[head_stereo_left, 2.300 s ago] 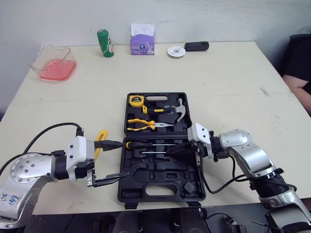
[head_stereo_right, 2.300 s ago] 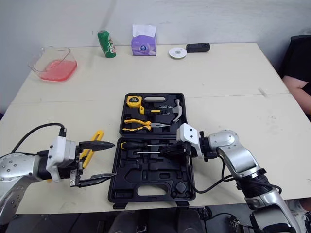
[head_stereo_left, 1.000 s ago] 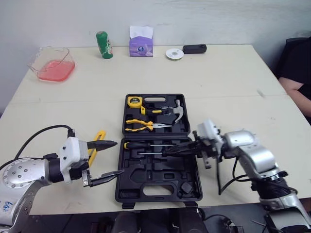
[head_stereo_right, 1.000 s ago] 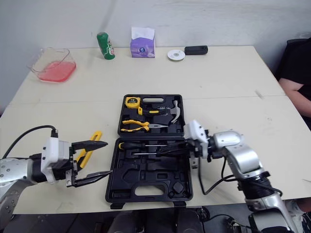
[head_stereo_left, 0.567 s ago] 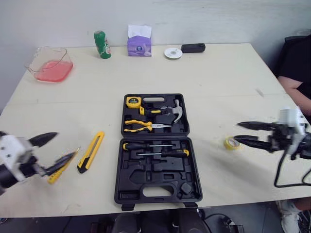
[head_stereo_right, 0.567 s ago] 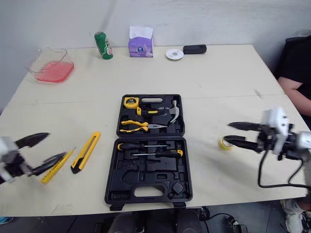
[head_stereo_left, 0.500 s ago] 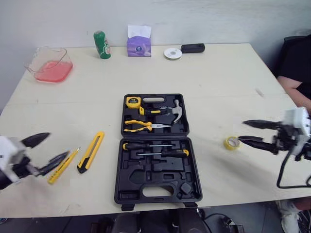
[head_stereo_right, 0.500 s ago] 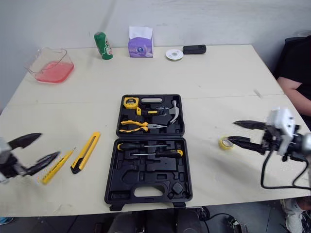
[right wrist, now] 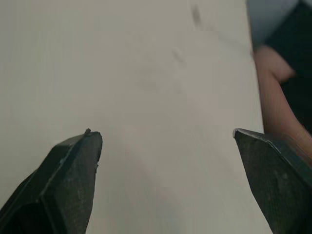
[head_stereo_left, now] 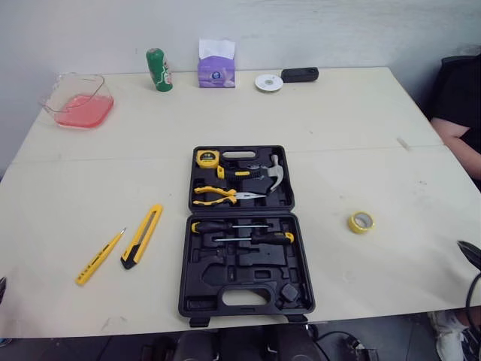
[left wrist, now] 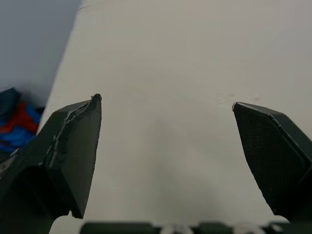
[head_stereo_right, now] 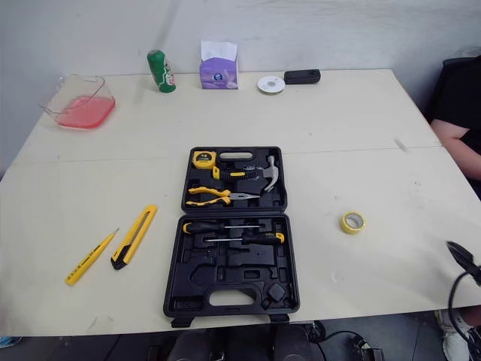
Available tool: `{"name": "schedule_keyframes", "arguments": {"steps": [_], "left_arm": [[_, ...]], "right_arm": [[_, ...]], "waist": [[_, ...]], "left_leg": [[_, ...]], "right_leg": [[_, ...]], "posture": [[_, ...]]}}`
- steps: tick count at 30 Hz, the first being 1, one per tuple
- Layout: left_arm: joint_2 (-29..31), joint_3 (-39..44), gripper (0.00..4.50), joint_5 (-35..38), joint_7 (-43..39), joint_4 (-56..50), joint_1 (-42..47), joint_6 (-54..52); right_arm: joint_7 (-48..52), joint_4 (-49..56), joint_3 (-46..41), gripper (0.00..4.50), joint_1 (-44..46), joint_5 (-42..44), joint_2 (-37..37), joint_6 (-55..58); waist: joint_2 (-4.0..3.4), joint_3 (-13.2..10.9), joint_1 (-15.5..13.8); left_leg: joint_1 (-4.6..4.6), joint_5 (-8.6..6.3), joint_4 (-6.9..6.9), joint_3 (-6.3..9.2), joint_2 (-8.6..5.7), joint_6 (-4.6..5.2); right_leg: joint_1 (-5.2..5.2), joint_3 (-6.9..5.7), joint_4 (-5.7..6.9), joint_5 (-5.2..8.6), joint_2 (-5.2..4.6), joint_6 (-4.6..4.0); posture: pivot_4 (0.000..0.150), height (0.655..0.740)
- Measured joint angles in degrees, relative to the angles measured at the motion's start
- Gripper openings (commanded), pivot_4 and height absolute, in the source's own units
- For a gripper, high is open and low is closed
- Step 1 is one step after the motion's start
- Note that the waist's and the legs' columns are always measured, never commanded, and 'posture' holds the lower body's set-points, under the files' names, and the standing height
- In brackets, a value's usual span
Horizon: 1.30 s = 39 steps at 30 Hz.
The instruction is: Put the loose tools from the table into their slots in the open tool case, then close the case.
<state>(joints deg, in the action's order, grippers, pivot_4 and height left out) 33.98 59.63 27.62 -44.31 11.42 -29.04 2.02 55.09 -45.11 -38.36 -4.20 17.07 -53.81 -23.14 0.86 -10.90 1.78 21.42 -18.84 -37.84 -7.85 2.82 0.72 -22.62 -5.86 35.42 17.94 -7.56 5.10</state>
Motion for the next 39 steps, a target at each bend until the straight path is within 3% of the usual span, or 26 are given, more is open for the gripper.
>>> {"name": "schedule_keyframes", "arguments": {"steps": [7, 18, 20, 22, 23, 31, 39], "left_arm": [[-1.1, 0.0, 4.50, 0.2, 0.7, 0.8, -0.9, 1.4], [0.5, -2.4, 4.50, 0.9, 0.3, 2.7, 2.4, 1.8], [1.0, -3.0, 4.50, 1.5, -0.1, 2.2, 3.0, 1.5], [1.5, -4.2, 4.50, 2.5, -0.7, -0.3, 3.9, 0.3], [1.8, -4.7, 4.50, 2.8, -1.2, -1.8, 3.9, -0.3], [5.1, -8.3, 4.50, 4.2, -4.5, -11.1, 3.5, -5.5], [12.2, -15.5, 4.50, 12.4, -3.5, -28.8, 2.7, -27.9]], "right_arm": [[-3.4, -6.0, -0.4, 4.46, -1.0, 0.1, 0.0, -0.8], [0.8, -1.1, 3.1, 4.46, 6.7, 2.5, 0.7, -1.1], [1.8, 1.4, 4.4, 4.46, 7.8, 3.4, 2.1, 0.0], [2.6, 4.6, 6.0, 4.46, 9.0, 4.5, 3.8, 1.6], [2.9, 6.2, 6.8, 4.46, 9.9, 4.8, 4.4, 2.3], [8.3, 22.3, 9.6, 4.46, 9.6, 11.3, 6.6, 10.6], [14.2, 44.4, 12.4, 4.46, 8.5, 24.0, 7.3, 24.7]], "waist": [[-0.06, 0.0, 1.0], [-0.08, 0.0, 1.3], [-0.11, 0.0, 1.4], [-0.28, -0.1, 1.6], [-0.24, -0.1, 1.7], [-0.41, -0.2, -0.7], [-0.58, -0.3, -0.7]], "left_leg": [[-0.20, -0.01, 0.02, -0.06, 0.06, 0.01], [-0.19, 0.05, 0.15, -0.10, 0.05, -0.02], [-0.11, 0.19, 0.27, 0.37, -0.14, 0.10], [-0.12, 0.64, 0.39, 1.37, -0.41, 0.46], [-0.15, 0.78, 0.42, 1.47, -0.53, 0.43], [-0.11, 0.67, 0.54, 1.29, -0.50, 0.09], [-0.14, 0.70, 0.55, 1.22, -0.49, 0.16]], "right_leg": [[0.11, 0.06, 0.02, -0.03, 0.02, -0.03], [0.05, 0.05, 0.05, -0.03, 0.03, -0.02], [0.39, -0.35, -0.07, -0.06, -0.18, 0.03], [1.21, -1.53, -0.45, -0.08, -0.47, 0.10], [1.10, -1.73, -0.36, -0.08, -0.61, 0.11], [0.89, -1.52, -0.36, -0.07, -0.60, 0.08], [0.89, -1.38, -0.34, -0.07, -0.56, 0.09]], "posture": [[0.150, 0.7400], [0.150, 0.7400], [0.150, 0.7400], [0.150, 0.7400], [0.150, 0.7400], [0.150, 0.7400], [0.150, 0.7400]]}}
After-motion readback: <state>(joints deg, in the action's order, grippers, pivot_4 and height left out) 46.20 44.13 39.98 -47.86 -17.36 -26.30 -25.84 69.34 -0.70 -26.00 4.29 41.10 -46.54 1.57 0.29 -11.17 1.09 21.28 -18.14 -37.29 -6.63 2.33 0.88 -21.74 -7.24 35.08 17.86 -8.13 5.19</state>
